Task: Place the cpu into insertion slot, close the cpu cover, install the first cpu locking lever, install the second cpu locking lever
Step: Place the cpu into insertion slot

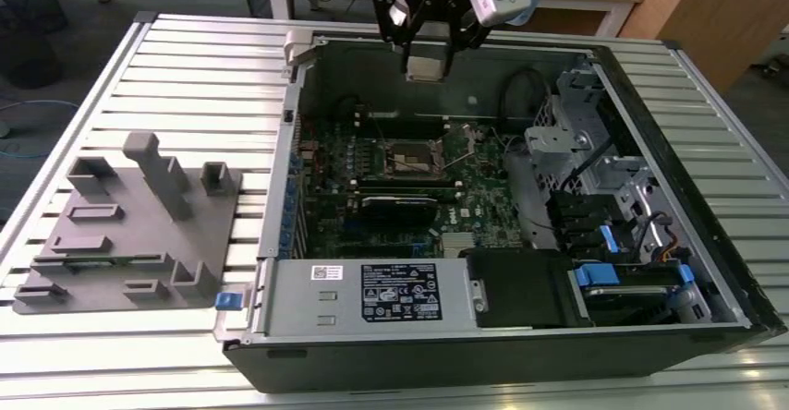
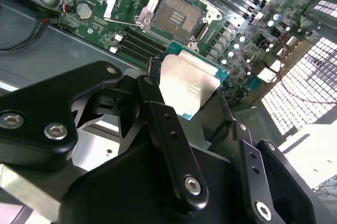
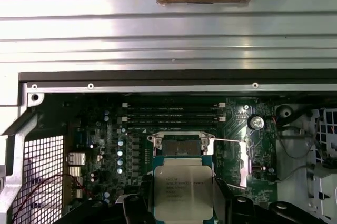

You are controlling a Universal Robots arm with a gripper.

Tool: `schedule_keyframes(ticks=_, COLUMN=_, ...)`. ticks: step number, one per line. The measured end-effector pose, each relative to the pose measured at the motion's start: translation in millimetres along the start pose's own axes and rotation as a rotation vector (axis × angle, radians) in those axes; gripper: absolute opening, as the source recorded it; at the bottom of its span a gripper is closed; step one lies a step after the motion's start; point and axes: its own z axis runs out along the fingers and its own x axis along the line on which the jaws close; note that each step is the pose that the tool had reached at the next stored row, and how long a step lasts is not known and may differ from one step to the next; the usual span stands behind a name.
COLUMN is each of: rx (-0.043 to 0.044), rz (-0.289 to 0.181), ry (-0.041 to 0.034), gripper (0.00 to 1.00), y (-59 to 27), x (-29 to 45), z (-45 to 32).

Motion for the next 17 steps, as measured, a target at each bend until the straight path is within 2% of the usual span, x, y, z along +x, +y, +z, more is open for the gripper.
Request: schedule_keyframes(ticks=17, rx=0.0, rz=0.0, ry=0.0, gripper=0.54, y=-0.4, x=-0.1, z=4.4)
